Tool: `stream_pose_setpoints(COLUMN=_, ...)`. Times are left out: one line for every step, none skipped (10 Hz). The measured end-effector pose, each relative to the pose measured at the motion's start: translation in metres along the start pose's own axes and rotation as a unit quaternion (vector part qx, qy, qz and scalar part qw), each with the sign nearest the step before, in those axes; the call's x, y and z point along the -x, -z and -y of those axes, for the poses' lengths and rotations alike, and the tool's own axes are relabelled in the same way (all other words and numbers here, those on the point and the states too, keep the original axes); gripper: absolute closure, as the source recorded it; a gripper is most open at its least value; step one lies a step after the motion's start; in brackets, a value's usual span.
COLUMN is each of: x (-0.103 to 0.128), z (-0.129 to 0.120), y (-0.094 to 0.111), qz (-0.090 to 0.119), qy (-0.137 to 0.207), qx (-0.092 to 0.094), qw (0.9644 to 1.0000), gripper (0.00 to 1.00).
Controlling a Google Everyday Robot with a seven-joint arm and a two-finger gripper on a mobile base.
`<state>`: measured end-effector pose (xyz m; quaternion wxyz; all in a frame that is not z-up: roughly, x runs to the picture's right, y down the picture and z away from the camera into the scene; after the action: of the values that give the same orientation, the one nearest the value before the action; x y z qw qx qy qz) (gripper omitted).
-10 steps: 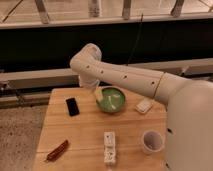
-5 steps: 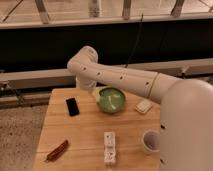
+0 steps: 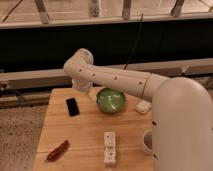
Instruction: Place the eraser in the ceramic cup
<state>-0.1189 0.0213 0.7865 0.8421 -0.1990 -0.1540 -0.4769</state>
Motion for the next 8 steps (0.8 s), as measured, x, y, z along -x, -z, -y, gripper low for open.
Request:
stream_pose_setpoints(x=0.004, z=0.006, y=-0.005, qz=0.003, qy=0.009, qx=0.001, qw=1.0000, gripper=0.20)
stream_pose_setpoints(x=0.008, z=0.013, y=-0.015, qz=0.006, qy=0.020, qx=0.005, qw=0.9998, gripper=0.20)
stream_pose_setpoints(x=0.012, z=0.017, y=-0.022, qz=0.008, qy=0.029, qx=0.010, qw=0.9995, gripper=0.20)
stream_pose_setpoints(x=0.015, z=0.020, y=-0.026, qz=0.010, qy=0.032, qx=0.011, qw=0.9994, gripper=0.20)
stream_pose_setpoints(x=0.013, z=0.019, y=-0.027, qz=0.010, qy=0.034, qx=0.014, qw=0.9993, gripper=0.20)
stream_pose_setpoints(x=0.010, z=0.017, y=-0.030, qz=0.011, qy=0.041, qx=0.020, qw=0.9989, gripper=0.20)
stream_pose_setpoints(x=0.013, z=0.020, y=-0.034, qz=0.016, qy=0.048, qx=0.020, qw=0.9985, gripper=0.20)
stream_pose_setpoints(x=0.016, z=0.025, y=-0.040, qz=0.020, qy=0.057, qx=0.020, qw=0.9980, gripper=0.20)
